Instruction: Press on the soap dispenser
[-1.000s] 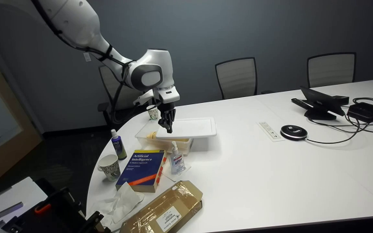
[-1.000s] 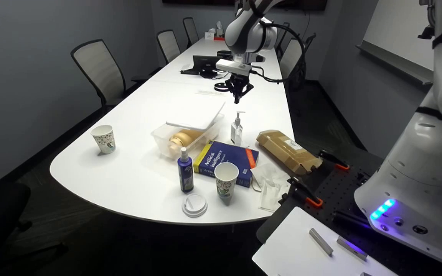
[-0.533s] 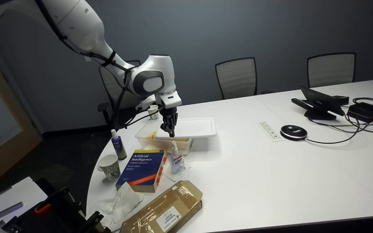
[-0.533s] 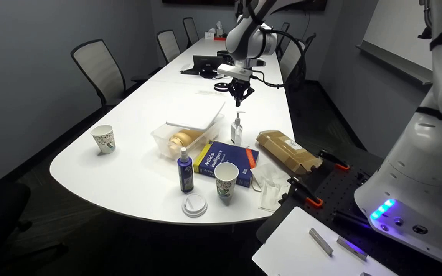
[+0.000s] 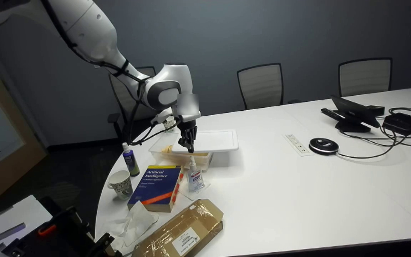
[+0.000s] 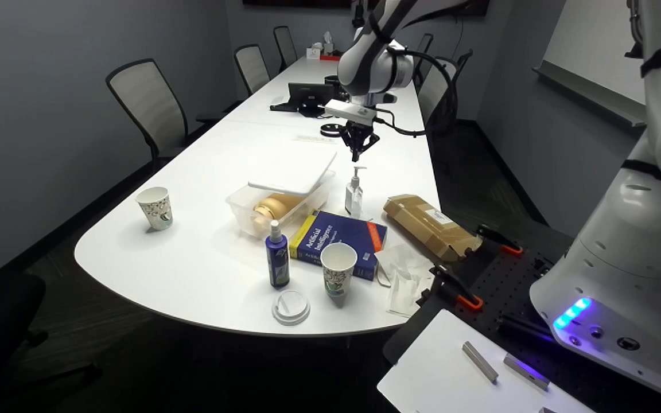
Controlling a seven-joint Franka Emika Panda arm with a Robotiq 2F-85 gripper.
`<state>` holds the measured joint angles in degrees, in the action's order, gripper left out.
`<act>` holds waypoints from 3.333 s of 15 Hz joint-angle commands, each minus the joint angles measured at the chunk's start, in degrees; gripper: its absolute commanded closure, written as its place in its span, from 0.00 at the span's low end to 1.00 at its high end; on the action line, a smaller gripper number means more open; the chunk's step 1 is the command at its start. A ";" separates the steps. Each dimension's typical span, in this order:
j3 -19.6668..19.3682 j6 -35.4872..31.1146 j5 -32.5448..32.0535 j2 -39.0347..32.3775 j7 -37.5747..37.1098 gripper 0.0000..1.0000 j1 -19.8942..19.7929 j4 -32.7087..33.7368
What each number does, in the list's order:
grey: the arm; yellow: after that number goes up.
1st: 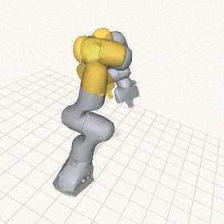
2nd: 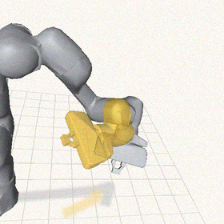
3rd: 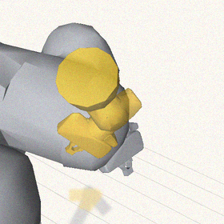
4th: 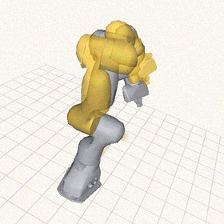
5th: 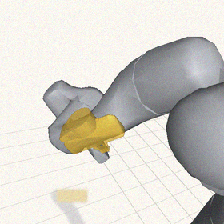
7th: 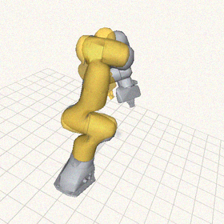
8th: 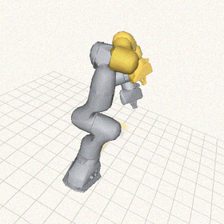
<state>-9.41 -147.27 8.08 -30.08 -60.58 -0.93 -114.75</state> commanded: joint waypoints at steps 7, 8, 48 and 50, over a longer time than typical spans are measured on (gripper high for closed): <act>-1.40 -0.80 -0.23 -1.05 -1.49 1.00 1.29 -0.35; -1.32 -0.73 -0.14 -1.25 -1.43 1.00 1.27 -0.29; 1.25 -2.55 3.61 -7.81 1.51 1.00 -0.05 -0.45; 1.02 -2.56 3.49 -7.35 1.34 1.00 0.02 -0.47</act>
<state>-9.33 -148.05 10.26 -33.61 -59.96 -0.90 -114.71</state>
